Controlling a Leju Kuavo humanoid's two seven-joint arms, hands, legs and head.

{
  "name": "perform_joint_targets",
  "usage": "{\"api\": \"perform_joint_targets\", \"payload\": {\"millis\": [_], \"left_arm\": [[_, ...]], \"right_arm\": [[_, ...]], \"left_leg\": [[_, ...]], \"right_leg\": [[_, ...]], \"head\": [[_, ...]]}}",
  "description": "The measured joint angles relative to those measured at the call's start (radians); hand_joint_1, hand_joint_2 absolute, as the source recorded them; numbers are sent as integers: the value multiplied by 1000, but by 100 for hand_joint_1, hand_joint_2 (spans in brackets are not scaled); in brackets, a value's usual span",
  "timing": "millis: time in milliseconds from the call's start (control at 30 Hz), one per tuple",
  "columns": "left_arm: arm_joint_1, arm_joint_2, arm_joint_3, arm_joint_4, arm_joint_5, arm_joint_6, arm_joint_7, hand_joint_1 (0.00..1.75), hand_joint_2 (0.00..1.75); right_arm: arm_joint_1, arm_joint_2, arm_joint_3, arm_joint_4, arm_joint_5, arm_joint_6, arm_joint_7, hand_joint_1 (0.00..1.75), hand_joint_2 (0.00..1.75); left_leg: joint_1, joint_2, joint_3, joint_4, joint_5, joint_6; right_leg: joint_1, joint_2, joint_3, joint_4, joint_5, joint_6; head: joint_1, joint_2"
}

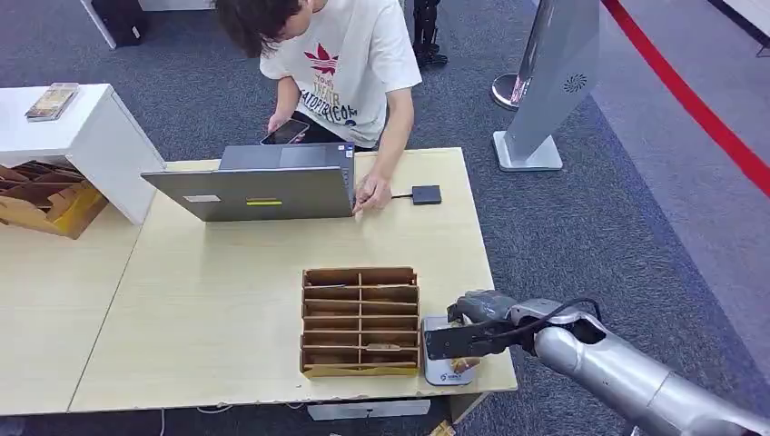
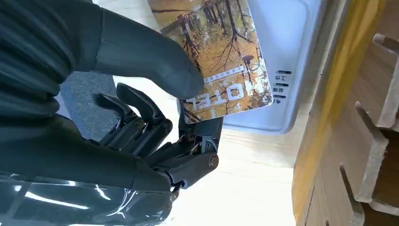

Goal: Pass the card to the sensor for recognition and then transmit it.

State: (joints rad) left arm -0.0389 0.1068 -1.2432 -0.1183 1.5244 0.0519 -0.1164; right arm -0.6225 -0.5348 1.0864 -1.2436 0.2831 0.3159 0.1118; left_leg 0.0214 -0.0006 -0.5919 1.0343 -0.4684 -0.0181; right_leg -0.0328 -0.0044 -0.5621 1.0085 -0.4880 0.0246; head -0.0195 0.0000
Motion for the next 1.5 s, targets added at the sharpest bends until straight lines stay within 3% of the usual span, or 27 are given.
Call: {"api": "perform_joint_targets", "payload": {"millis": [600,800,1033,1167,1333,1500], "left_arm": [[0,0,0,0,0,0,0,0,0],[0,-6,0,1,0,-5,-7,0,0],[-7,-44,0,38,0,-11,-28,0,0],[-15,-63,0,51,0,-6,-33,0,0],[-22,-73,-8,56,0,1,-35,0,0],[-26,-78,-10,58,0,5,-36,0,0]], "right_arm": [[21,28,-21,6,18,-44,-5,175,175],[129,87,-137,-31,78,-254,-40,175,175],[372,263,-418,-257,290,-565,-147,175,175],[469,349,-521,-379,429,-728,-209,175,175],[539,404,-591,-472,509,-841,-261,175,175],[562,434,-618,-518,534,-885,-285,175,175]], "left_leg": [[0,0,0,0,0,0],[0,0,0,0,0,0],[0,-1,-1,0,0,0],[0,-1,-2,-1,-1,0],[0,0,-1,0,-1,0],[0,0,-1,0,0,0]], "right_leg": [[0,0,0,0,0,0],[0,0,0,0,0,0],[0,-1,-1,0,-1,0],[0,-1,-1,0,-2,0],[0,0,-1,0,-1,0],[0,-1,-1,0,-1,0]], "head": [[0,0],[0,0],[0,0],[0,0],[0,0],[0,0]]}}
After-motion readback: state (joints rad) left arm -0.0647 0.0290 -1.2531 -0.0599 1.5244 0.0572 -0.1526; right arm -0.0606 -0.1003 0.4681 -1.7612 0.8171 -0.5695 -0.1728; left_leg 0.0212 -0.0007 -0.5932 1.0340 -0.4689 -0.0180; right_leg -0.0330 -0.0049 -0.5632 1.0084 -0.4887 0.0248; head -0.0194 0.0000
